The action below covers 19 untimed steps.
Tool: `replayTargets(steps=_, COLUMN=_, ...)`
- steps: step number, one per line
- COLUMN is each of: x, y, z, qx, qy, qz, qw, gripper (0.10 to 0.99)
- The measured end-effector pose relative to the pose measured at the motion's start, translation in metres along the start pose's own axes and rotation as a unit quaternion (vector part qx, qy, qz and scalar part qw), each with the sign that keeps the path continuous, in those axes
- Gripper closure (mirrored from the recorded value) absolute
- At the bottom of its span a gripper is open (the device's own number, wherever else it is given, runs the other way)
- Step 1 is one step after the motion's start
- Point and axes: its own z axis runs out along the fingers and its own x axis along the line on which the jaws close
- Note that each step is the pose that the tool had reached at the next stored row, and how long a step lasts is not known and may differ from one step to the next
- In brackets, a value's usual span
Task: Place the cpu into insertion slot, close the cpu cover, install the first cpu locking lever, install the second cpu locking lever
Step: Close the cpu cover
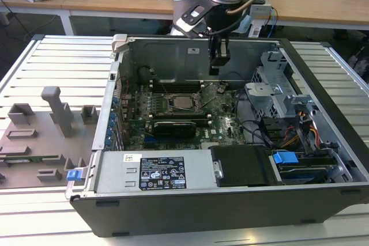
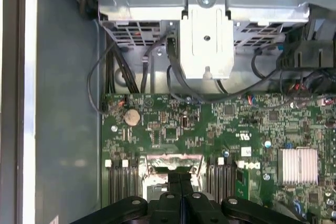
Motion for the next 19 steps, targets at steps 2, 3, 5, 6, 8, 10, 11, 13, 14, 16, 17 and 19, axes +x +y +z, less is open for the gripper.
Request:
replayTargets(steps=2, x=0.0002, y=0.0092, z=0.0003, qx=0.0006, qy=0.0000, qz=0.000, qw=1.0000, gripper=0.980)
replayTargets(steps=3, x=0.0003, y=0.0140, z=0.0004, qx=0.0008, qy=-0.0001, qz=0.000, qw=1.0000, gripper=0.980)
replayTargets(steps=5, x=0.0004, y=0.0189, z=0.0006, qx=0.0010, qy=0.0000, qz=0.000, qw=1.0000, gripper=0.980)
replayTargets(steps=6, x=0.0004, y=0.0205, z=0.0007, qx=0.0011, qy=0.0000, qz=0.000, qw=1.0000, gripper=0.980)
replayTargets(steps=8, x=0.0006, y=0.0252, z=0.0008, qx=0.0014, qy=0.0000, qz=0.000, qw=1.0000, gripper=0.980)
replayTargets(steps=10, x=0.0006, y=0.0280, z=0.0009, qx=0.0015, qy=-0.0001, qz=0.000, qw=1.0000, gripper=0.980)
replayTargets(steps=11, x=0.0006, y=0.0293, z=0.0009, qx=0.0016, qy=-0.0001, qz=0.000, qw=1.0000, gripper=0.980)
replayTargets(steps=13, x=0.0007, y=0.0317, z=0.0010, qx=0.0016, qy=0.0000, qz=0.000, qw=1.0000, gripper=0.980)
replayTargets(steps=14, x=0.0007, y=0.0324, z=0.0011, qx=0.0017, qy=-0.0001, qz=0.000, qw=1.0000, gripper=0.980)
replayTargets(steps=16, x=0.0007, y=0.0337, z=0.0012, qx=0.0017, qy=-0.0001, qz=0.000, qw=1.0000, gripper=0.980)
replayTargets(steps=17, x=0.0007, y=0.0341, z=0.0014, qx=0.0018, qy=-0.0001, qz=0.000, qw=1.0000, gripper=0.980)
replayTargets(steps=19, x=0.0007, y=0.0354, z=0.0024, qx=0.0019, qy=0.0000, qz=0.000, qw=1.0000, gripper=0.980)
